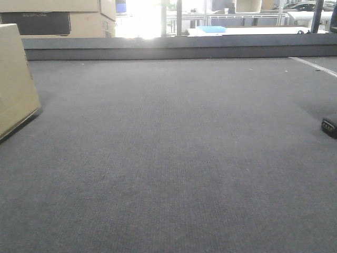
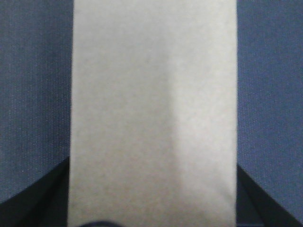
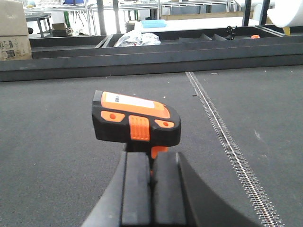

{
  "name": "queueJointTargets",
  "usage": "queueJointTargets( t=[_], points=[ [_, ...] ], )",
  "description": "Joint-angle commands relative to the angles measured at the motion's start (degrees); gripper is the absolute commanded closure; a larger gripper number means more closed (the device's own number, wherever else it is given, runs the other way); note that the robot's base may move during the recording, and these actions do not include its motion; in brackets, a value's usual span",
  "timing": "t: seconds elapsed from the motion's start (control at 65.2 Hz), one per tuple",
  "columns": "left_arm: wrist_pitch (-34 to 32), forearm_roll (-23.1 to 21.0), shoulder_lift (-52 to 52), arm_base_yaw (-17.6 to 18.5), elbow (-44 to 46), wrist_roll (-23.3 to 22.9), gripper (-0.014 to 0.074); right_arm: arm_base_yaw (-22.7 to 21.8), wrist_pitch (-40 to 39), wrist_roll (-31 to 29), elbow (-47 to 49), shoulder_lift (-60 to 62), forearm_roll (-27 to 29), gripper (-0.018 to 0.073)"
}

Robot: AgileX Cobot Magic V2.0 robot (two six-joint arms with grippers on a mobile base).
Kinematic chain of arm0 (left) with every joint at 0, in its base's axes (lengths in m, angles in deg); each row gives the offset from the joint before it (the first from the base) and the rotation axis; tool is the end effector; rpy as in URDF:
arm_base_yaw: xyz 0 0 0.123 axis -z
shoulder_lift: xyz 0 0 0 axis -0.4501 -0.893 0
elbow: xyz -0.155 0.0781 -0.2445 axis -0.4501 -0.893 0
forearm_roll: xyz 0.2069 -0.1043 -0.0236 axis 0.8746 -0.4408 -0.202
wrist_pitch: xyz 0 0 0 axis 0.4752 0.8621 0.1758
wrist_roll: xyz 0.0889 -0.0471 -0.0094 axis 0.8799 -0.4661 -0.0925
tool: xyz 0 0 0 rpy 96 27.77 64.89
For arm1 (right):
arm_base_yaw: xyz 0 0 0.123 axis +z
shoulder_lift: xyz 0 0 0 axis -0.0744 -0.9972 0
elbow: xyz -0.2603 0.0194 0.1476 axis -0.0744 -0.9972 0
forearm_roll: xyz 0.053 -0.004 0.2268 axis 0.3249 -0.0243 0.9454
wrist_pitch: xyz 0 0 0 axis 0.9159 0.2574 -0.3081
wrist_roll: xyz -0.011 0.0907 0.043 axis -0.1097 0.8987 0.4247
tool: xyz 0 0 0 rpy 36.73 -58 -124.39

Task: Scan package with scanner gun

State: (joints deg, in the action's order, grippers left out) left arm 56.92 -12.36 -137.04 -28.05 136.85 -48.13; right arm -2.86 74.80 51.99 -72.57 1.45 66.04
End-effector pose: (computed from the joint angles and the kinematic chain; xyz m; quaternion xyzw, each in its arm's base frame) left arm 0.2389 0.0026 0.3064 0.0136 0.9707 -0.0052 0.2397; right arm 0.0671 -0.0092 0.2780 0.0907 0.7319 -0.0058 0.6753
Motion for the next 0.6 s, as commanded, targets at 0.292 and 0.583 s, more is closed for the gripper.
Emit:
queueJointTargets(
  t=[0.292, 0.583],
  points=[
    [-0.6, -0.3, 1.2, -0.1, 2.0, 0.1, 0.0046, -0.1, -1.5, -0.1, 0.5, 0.2, -0.2, 0.0719],
    [5.6, 0.3, 7.0, -0.1, 7.8, -1.9, 0.0054, -0.1, -2.2, -0.1, 0.5, 0.2, -0.2, 0.0719]
  ],
)
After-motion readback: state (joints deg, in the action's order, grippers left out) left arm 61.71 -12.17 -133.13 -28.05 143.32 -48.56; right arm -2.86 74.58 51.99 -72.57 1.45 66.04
